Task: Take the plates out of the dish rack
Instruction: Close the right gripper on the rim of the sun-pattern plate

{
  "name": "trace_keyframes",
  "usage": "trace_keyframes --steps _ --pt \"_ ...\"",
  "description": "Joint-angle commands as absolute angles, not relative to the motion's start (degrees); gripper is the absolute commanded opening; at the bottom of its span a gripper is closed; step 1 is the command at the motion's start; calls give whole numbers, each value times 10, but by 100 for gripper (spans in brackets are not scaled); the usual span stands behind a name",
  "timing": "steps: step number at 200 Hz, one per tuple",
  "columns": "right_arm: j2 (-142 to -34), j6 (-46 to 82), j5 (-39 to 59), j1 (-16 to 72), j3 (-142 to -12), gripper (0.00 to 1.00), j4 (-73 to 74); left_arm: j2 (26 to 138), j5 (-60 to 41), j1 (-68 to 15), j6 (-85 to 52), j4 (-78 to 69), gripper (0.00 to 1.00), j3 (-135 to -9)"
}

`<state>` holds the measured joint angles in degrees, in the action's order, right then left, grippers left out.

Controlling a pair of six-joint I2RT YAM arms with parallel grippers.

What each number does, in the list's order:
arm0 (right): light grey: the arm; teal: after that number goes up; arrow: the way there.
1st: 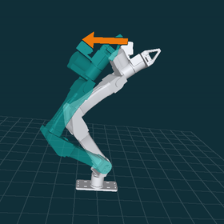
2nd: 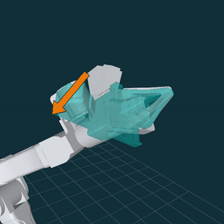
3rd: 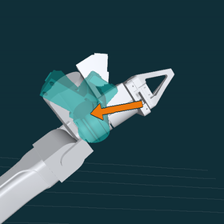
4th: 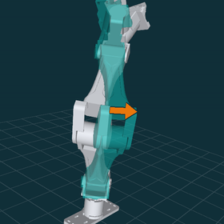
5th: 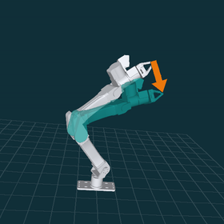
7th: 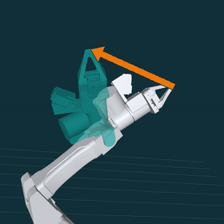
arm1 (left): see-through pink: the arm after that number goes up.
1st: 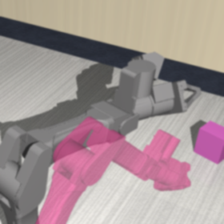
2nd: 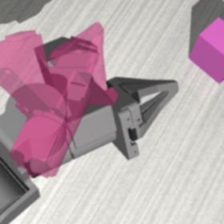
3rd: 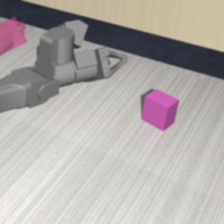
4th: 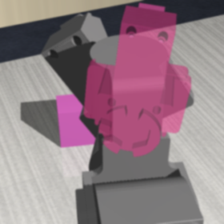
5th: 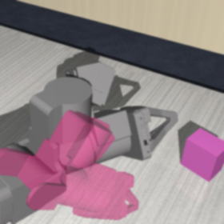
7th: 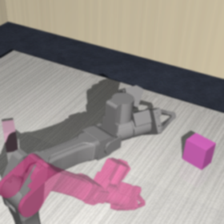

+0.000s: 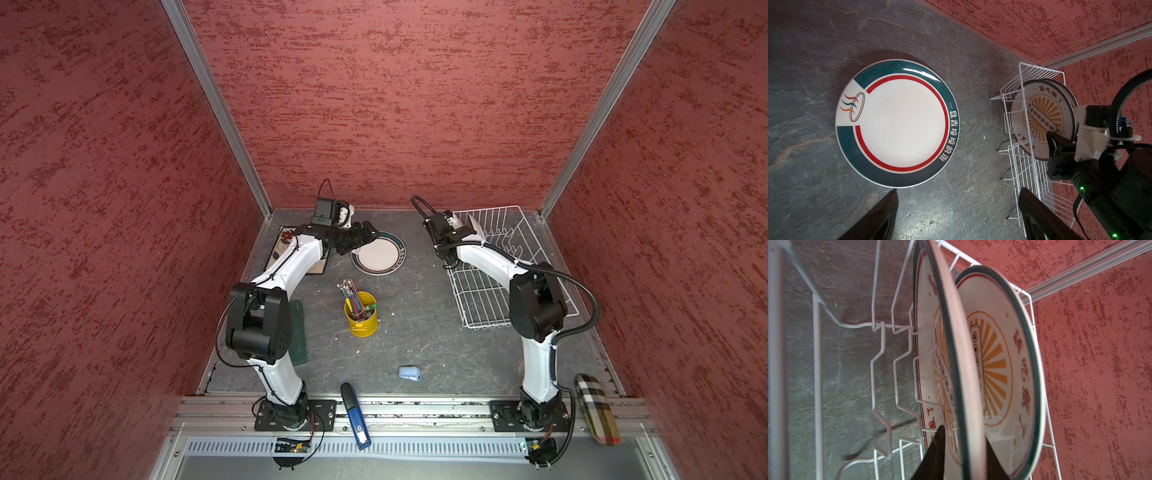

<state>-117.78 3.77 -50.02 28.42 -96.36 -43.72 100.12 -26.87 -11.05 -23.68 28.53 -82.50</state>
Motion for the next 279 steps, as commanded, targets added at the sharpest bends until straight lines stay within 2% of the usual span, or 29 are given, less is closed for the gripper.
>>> trace_keyframes --steps 1,46,279 --pt "-1183 30 -520 286 -956 25 -419 989 -273 -113 -231 281 91 -826" --pt "-1179 30 -513 283 -952 30 -410 988 -273 -112 -233 281 91 -826" --pt "-1174 19 -529 282 -941 12 -388 988 -277 -111 -230 286 92 -831"
